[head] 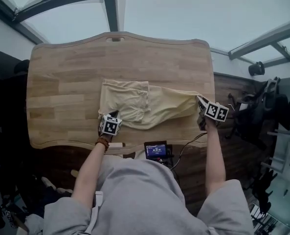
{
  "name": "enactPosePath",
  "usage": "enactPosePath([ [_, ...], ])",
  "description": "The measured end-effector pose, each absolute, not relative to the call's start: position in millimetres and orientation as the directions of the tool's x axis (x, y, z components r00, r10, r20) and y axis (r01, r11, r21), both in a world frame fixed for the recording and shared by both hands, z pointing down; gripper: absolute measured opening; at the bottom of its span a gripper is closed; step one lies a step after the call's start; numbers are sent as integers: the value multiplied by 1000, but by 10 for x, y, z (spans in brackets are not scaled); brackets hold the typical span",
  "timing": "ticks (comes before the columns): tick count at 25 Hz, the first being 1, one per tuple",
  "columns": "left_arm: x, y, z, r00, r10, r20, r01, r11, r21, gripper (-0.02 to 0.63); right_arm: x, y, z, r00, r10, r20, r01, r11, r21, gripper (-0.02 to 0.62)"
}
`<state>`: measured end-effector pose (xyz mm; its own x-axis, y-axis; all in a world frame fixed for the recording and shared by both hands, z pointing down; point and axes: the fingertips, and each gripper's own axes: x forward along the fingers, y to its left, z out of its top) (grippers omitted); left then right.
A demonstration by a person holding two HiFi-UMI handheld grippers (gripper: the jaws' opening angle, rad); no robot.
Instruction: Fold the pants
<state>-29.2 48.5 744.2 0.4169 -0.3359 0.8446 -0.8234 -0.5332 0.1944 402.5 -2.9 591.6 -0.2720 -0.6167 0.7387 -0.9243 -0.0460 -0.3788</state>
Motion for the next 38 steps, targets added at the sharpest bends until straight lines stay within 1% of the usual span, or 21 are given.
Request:
enactPosePath([
  [4,-555,615,7234,492,-362,791,-814,-514,271,9,3546,-212,5763,-271,-583,766,-932,-39,-360,63],
  [8,-1039,663,7116,518,-387,762,-819,-483,311,9,2820,-407,5674,-233,-585,777,-950,-35,-311,63],
  [11,-1367,663,7049,531,-399,748,-815,-483,321,9,2045,-490,5700,-221,-570,791,-956,-35,-291,60],
  [14,-1614,587,6970,550,-414,725,-806,-489,332,9,975,-580,5732,-253,-554,793,-952,-4,-307,60],
  [16,-1765,507,6936,556,-425,714,-805,-489,336,9,17,-593,5764,-339,-516,787,-933,80,-350,64],
  [18,-1904,425,6910,555,-435,709,-809,-479,340,9,-882,-419,5919,-438,-411,800,-899,224,-377,84],
  [20,-2005,352,6897,554,-434,710,-813,-465,350,9,-1492,-117,6087,-516,-274,811,-823,419,-383,129],
  [21,-2029,318,6893,558,-429,711,-811,-463,357,9,-1677,10,6103,-554,-222,803,-767,510,-389,130],
  [23,-2020,244,6876,568,-417,710,-801,-477,361,9,-1776,131,6053,-628,-171,759,-663,628,-407,126],
  [24,-1986,200,6859,574,-411,708,-794,-492,358,9,-1687,117,6037,-654,-167,738,-634,654,-414,103],
  [25,-1925,155,6839,582,-403,706,-783,-510,355,9,-1520,62,6047,-667,-167,726,-622,662,-419,100],
  [27,-1705,77,6805,607,-374,701,-753,-554,356,9,-1032,-162,6145,-654,-175,736,-640,647,-415,100],
  [29,-1388,30,6756,623,-343,703,-715,-616,332,9,-503,-500,6301,-604,-197,773,-680,633,-370,109],
  [31,-1061,-25,6667,619,-338,709,-673,-693,257,16,-118,-841,6455,-559,-196,805,-687,653,-318,150],
  [32,-922,-56,6635,611,-337,716,-654,-725,218,31,-7,-979,6530,-547,-176,818,-667,683,-299,184],
  [33,-797,-87,6630,604,-326,727,-636,-747,193,48,56,-1095,6604,-541,-146,828,-631,722,-284,195],
  [34,-679,-113,6659,598,-303,742,-620,-762,189,75,83,-1188,6679,-537,-109,837,-584,764,-275,196],
  [37,-421,-150,6934,562,-196,804,-583,-783,216,203,46,-1299,6881,-528,24,849,-428,856,-290,202],
  [38,-396,-160,7050,535,-173,827,-585,-782,215,220,21,-1290,6946,-522,69,850,-383,872,-305,202],
])
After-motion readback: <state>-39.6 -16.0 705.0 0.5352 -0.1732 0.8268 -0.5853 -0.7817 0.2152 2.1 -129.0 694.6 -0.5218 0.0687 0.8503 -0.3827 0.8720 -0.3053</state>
